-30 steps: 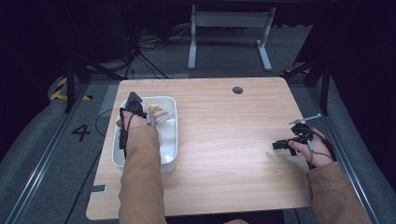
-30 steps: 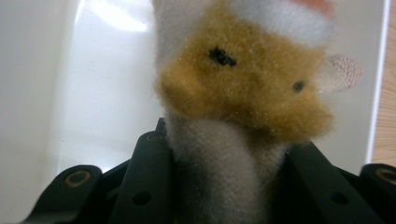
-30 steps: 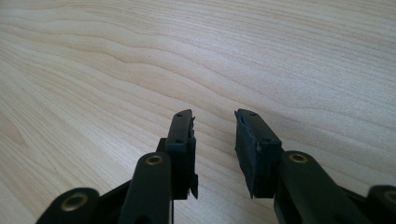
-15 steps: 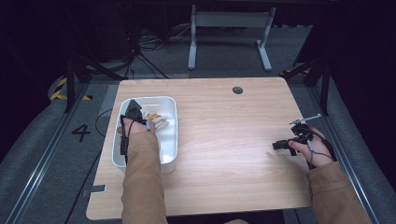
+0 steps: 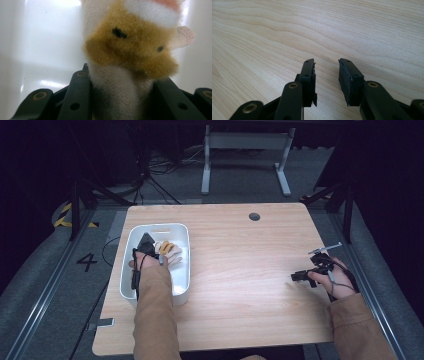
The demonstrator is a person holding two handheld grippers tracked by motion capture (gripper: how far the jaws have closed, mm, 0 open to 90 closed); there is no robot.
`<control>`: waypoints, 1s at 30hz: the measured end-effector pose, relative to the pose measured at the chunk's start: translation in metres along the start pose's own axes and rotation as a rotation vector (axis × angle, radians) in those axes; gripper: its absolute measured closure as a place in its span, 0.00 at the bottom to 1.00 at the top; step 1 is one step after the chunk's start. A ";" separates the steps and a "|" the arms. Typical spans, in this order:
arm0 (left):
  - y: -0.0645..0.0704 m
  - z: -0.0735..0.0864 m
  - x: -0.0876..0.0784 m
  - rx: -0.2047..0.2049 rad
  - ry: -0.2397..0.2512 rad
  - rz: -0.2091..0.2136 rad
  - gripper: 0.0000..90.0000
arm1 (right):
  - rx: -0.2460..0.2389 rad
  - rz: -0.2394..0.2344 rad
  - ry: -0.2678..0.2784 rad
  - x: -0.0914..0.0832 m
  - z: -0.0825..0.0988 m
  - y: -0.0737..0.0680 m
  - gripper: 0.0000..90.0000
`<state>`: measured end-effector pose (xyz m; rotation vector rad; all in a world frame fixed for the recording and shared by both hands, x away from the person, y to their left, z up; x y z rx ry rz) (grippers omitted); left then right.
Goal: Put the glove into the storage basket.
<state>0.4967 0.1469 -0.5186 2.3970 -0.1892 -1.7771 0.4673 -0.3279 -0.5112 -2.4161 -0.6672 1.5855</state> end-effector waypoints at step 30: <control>0.017 -0.001 -0.008 0.204 -0.086 -0.076 0.20 | -0.078 -0.019 0.020 0.001 -0.002 -0.005 0.69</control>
Point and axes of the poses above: each handheld gripper's, and its own axes: x roughly forward along the jaws, z roughly out of its underside, y roughly to its right, the point moved 10 cm from there along x, roughly forward along the jaws, and after that the axes turned 13 degrees about x, right-handed, at the moved point
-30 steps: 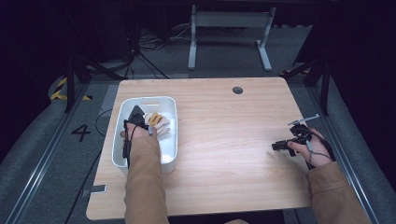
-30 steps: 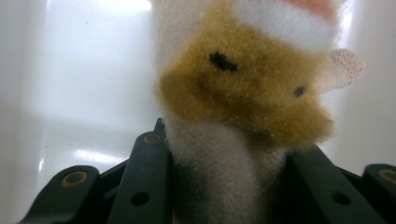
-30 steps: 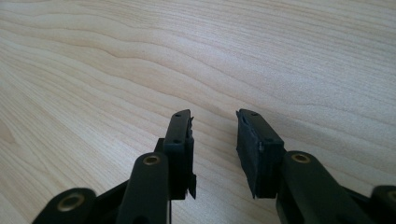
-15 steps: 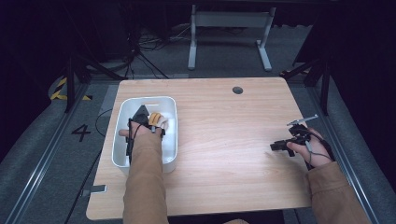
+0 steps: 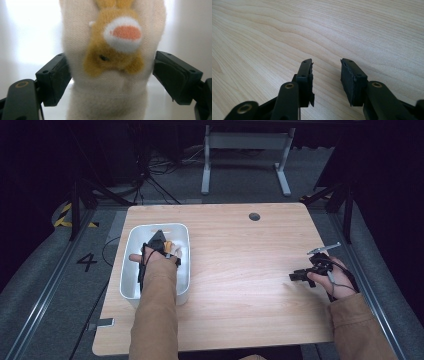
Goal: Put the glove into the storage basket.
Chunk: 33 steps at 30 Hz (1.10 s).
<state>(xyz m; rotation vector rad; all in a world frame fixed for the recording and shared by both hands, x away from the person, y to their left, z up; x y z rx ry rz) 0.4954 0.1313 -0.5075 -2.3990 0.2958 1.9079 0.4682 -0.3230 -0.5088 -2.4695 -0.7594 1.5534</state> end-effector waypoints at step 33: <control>0.093 -0.004 -0.101 0.518 0.342 0.184 0.34 | -0.001 -0.047 0.025 -0.007 -0.002 -0.001 0.67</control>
Point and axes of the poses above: each handheld gripper's, and its own axes: x roughly forward along the jaws, z roughly out of its underside, y roughly to its right, the point moved 10 cm from there along x, roughly forward along the jaws, and after that the axes turned 13 degrees about x, right-handed, at the moved point
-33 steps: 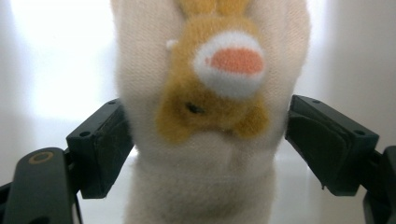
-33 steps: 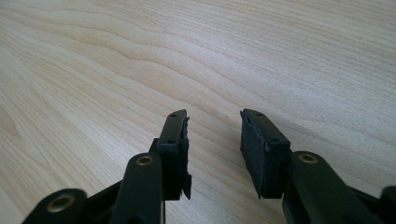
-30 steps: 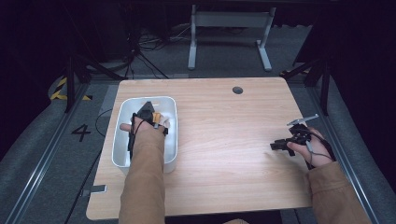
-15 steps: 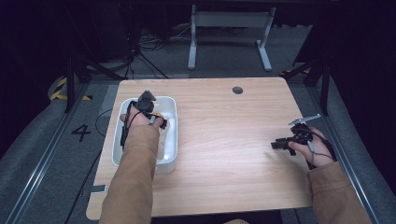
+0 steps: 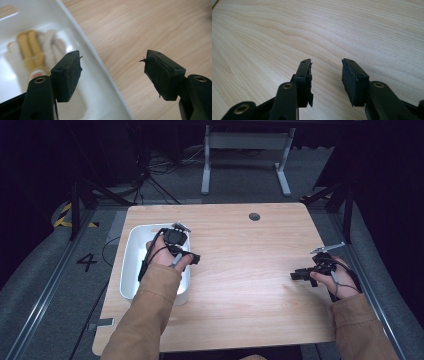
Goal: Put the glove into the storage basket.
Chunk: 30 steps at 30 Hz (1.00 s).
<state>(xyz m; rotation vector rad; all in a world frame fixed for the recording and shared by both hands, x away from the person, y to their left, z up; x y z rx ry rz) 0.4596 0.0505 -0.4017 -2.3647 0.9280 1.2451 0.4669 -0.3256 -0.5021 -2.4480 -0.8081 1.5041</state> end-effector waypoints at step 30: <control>0.119 0.012 0.044 0.327 0.148 0.306 0.34 | -0.089 -0.008 -0.032 0.004 0.007 -0.003 0.69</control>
Point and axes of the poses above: each handheld gripper's, and its own axes: x roughly forward along the jaws, z roughly out of its underside, y roughly to its right, the point moved 10 cm from there along x, roughly forward along the jaws, and after that the axes turned 13 degrees about x, right-handed, at the moved point
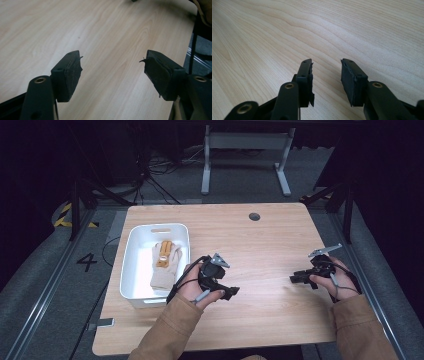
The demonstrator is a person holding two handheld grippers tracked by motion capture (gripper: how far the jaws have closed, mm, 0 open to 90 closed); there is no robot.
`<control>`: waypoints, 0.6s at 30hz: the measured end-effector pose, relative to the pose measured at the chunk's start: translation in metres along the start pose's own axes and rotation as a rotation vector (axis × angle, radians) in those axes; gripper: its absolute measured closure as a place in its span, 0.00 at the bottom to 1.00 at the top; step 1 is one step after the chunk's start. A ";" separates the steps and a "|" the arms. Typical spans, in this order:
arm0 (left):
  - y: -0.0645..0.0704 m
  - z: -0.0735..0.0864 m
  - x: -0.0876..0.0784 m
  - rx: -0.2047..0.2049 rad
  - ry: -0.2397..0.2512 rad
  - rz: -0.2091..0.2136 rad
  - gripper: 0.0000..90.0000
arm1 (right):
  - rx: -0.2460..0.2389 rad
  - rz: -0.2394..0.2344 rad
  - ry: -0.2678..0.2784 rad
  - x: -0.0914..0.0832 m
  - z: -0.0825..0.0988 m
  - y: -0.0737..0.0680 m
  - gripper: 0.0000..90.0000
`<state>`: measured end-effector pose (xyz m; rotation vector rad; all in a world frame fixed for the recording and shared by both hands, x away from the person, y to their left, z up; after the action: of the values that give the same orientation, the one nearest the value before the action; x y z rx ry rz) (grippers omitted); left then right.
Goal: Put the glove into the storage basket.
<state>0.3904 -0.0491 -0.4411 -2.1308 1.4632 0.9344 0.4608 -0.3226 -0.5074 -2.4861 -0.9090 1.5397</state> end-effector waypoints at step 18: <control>-0.001 0.041 0.058 0.066 -0.043 0.049 0.36 | -0.027 -0.003 -0.013 0.007 0.003 -0.004 0.68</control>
<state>0.3921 -0.0606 -0.5108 -2.0246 1.5097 0.9302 0.4584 -0.3166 -0.5131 -2.4947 -0.9413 1.5555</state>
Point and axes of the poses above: each handheld gripper's, and its own axes: x roughly forward along the jaws, z roughly out of its underside, y roughly to its right, the point moved 10 cm from there along x, roughly forward along the jaws, and after that the axes turned 13 degrees about x, right-handed, at the moved point
